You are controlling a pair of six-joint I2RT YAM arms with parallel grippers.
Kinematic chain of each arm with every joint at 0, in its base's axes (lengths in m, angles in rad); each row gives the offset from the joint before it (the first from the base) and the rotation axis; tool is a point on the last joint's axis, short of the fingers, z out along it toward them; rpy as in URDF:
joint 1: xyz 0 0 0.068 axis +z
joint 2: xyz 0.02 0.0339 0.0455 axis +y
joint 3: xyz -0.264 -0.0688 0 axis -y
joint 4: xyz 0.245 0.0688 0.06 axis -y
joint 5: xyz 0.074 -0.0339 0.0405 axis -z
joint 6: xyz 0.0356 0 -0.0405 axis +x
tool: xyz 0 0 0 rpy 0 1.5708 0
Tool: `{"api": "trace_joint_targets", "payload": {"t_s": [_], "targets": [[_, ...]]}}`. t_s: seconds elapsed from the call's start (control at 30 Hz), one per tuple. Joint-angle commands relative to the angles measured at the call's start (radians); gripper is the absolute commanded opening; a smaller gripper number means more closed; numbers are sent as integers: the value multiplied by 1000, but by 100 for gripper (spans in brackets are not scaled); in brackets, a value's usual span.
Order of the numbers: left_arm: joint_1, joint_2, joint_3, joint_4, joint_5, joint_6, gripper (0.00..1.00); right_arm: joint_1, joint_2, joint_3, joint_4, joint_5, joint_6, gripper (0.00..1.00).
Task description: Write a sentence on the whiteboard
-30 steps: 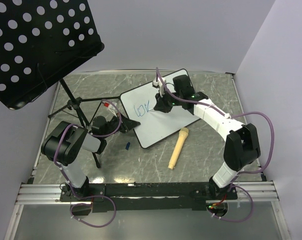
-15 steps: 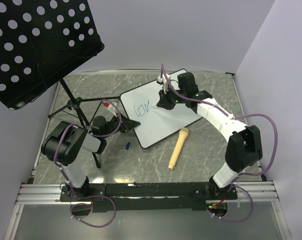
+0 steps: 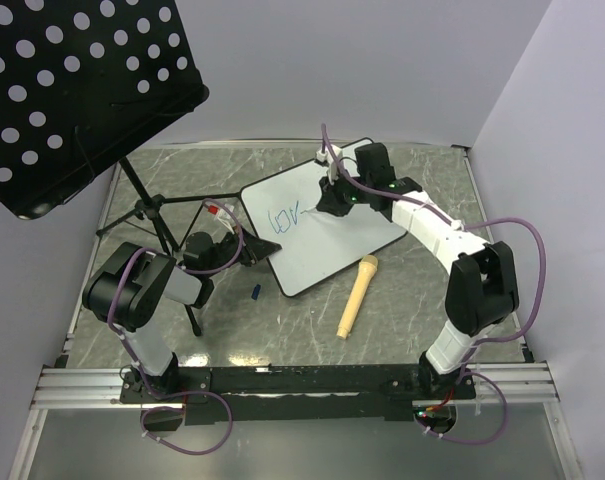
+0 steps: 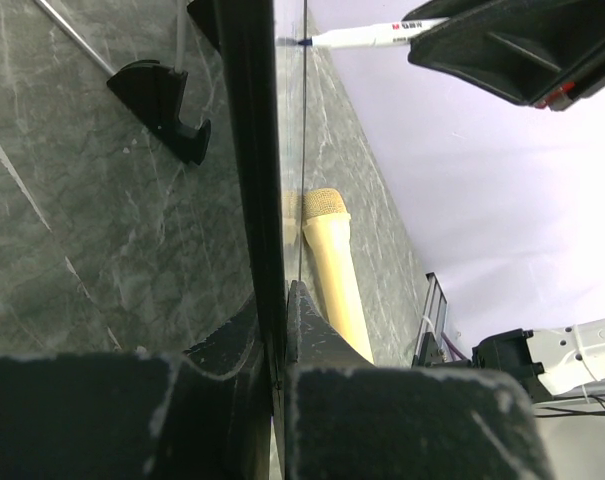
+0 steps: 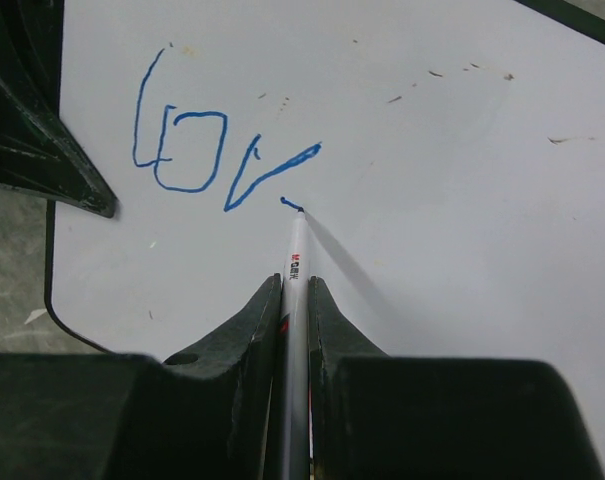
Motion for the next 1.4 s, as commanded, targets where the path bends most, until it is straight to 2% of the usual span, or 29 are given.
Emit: {"api": "trace_joint_targets", "payload": {"t_s": [0.0,0.6,1.37], "targets": [[-11,-16,21,192,55,58,1,-27,7,32,10,47,-16,0],[-11,-9,18,199,58,52,1,-41,96,147,13,29,30,0],[-11,-19,23,182,51,61,1,3,21,38,-22,-29,-4,0]]}}
